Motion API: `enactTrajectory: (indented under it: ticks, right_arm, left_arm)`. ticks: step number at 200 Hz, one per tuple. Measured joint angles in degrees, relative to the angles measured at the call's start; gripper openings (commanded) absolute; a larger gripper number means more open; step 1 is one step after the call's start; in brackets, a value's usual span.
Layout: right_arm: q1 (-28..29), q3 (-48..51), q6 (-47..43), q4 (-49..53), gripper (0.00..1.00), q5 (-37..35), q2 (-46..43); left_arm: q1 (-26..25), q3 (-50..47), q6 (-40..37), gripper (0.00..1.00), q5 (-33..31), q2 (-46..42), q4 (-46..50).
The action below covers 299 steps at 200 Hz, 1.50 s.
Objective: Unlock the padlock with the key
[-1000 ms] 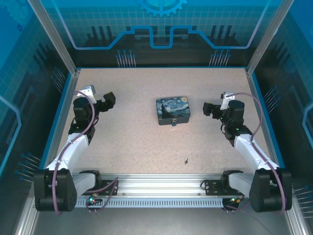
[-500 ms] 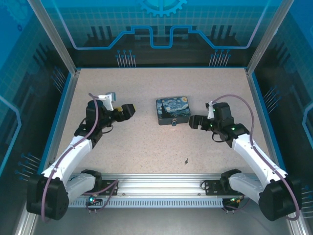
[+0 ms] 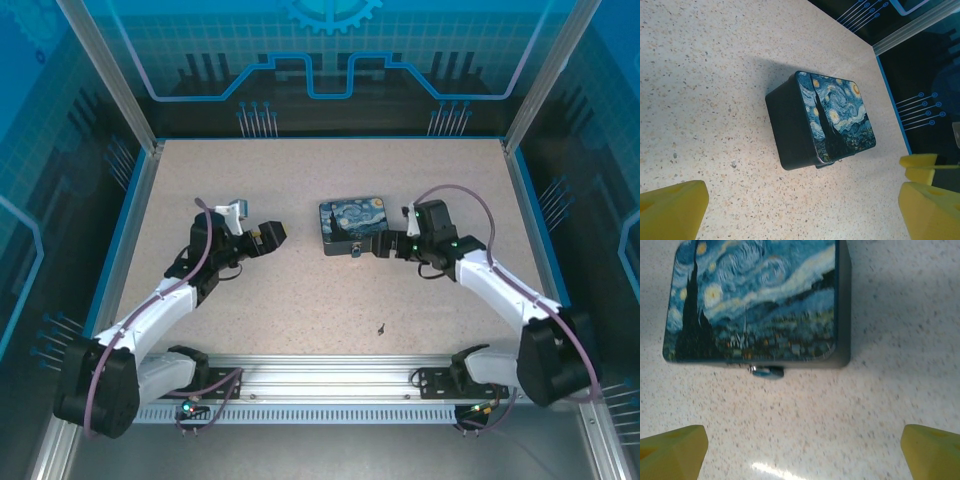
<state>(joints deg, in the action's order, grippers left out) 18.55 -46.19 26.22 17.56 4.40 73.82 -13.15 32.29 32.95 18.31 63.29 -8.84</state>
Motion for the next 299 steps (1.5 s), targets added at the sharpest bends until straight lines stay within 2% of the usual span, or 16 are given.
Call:
enactTrajectory:
  ticks: [88, 122, 174, 299]
  right_arm:
    - [-4.11, -8.79, -0.94, -9.81, 1.00, 4.50, 15.72]
    - [-3.69, -9.90, -0.44, -11.34, 0.95, 7.61, 18.36]
    - [-0.04, -9.84, 1.07, -11.65, 0.86, 8.55, 18.78]
    - [9.31, -1.75, 8.28, -14.47, 0.87, 8.28, 15.52]
  left_arm:
    - [0.00, 0.02, -2.91, 0.99, -2.67, -5.44, 7.10]
    - [0.00, 0.02, -3.08, 0.99, -3.69, -6.78, 8.74]
    - [0.00, 0.02, -3.54, 0.99, -4.13, -7.58, 10.14]
    - [0.00, 0.04, -4.59, 0.99, -4.59, -7.58, 10.29]
